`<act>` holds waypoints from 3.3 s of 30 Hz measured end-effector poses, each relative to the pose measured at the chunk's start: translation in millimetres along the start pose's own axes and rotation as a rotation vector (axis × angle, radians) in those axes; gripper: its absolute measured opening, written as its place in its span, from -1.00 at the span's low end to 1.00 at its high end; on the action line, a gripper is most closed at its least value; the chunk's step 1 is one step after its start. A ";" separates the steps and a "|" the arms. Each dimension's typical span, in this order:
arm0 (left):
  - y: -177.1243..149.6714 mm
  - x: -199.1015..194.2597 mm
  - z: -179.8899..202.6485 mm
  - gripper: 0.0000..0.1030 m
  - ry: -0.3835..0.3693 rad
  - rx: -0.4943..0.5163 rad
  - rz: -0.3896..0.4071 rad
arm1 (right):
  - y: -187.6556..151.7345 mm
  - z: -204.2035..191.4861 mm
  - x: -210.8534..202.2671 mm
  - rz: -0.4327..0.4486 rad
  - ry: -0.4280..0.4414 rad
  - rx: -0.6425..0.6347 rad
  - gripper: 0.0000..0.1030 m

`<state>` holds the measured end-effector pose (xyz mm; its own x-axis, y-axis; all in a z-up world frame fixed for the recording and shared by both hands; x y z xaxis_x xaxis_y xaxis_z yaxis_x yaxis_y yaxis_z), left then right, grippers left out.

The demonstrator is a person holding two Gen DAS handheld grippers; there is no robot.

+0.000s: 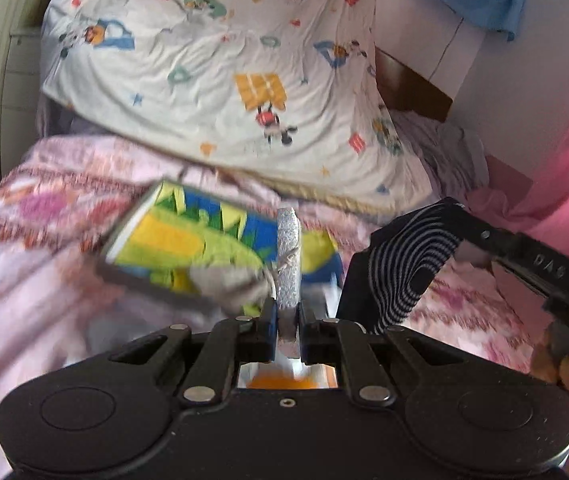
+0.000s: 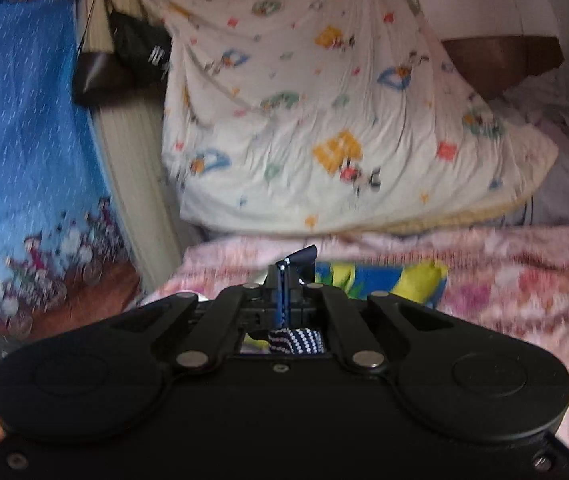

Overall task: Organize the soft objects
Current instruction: 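Lower the white cloth into the tray with the left tool while the right tool carries the sock, then open the right tool to drop the striped sock into the tray while the left tool pulls back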

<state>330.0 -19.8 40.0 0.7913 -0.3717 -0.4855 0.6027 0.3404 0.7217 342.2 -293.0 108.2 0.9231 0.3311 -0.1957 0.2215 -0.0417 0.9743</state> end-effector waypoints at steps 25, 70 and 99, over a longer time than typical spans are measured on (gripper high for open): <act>8.2 203.5 -54.8 -0.79 -0.039 -0.314 -0.130 | -70.7 88.9 154.0 -0.164 -0.101 0.325 -1.00; 4.5 -4.6 22.4 0.98 0.208 -0.089 0.291 | -8.4 26.6 9.5 -0.094 -0.264 0.115 0.99; -112.8 -167.5 39.1 0.99 0.337 0.107 0.482 | -33.5 -55.0 -139.7 0.036 -0.432 -0.025 0.99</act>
<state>125.5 -29.6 59.2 0.9726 0.1036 -0.2083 0.1679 0.3073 0.9367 188.5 -286.0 109.0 0.9780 -0.0949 -0.1856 0.1843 -0.0217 0.9826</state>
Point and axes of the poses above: each gripper's, at about its wrist camera, not at the fingertips, and x roughly the way its jaws point, z to its right, y to its top, the point moved 2 cm from there along x, roughly the way its jaws point, and after that the axes turned 8 degrees about -x, right-handed, at the moved point
